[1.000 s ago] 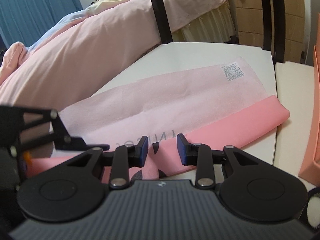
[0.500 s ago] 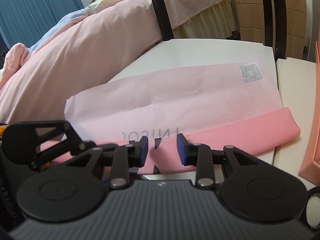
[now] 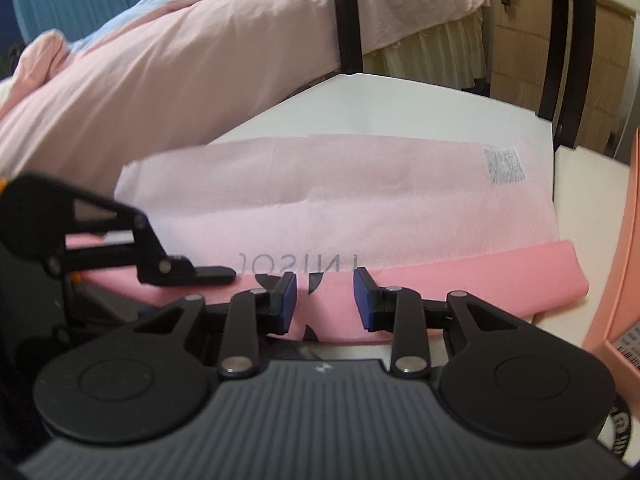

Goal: Fold shopping bag

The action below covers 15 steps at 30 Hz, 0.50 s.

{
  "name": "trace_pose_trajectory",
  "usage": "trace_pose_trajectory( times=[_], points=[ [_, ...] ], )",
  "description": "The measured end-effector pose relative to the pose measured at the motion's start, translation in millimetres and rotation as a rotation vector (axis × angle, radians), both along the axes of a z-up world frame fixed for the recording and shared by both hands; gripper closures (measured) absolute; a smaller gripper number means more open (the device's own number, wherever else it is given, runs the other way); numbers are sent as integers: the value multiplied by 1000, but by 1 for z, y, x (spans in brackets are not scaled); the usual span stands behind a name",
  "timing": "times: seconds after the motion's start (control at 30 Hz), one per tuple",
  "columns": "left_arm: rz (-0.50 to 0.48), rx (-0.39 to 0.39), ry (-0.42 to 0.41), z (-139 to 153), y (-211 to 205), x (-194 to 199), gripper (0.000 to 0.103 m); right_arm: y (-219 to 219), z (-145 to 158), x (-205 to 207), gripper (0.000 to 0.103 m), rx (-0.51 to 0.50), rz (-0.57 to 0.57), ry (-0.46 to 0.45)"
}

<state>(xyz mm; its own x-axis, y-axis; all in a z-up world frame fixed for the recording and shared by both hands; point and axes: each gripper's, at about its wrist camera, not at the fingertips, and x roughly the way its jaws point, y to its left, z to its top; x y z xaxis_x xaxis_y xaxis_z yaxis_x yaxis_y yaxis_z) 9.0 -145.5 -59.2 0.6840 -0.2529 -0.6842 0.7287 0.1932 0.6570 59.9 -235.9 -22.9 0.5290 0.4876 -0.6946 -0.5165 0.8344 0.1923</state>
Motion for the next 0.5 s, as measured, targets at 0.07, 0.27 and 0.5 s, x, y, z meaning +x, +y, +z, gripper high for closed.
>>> trace_pose_trajectory(
  times=[0.07,0.27,0.5],
  points=[
    [50,-77,74,10,3,9,96,-6,1,-3,69,30,-9,-16],
    [253,-373,400,36,40,60,99,-26,24,-17,67,44,-55,-247],
    [410,-646,737,35,91,109,100,-22,29,-23,67,109,25,-349]
  ],
)
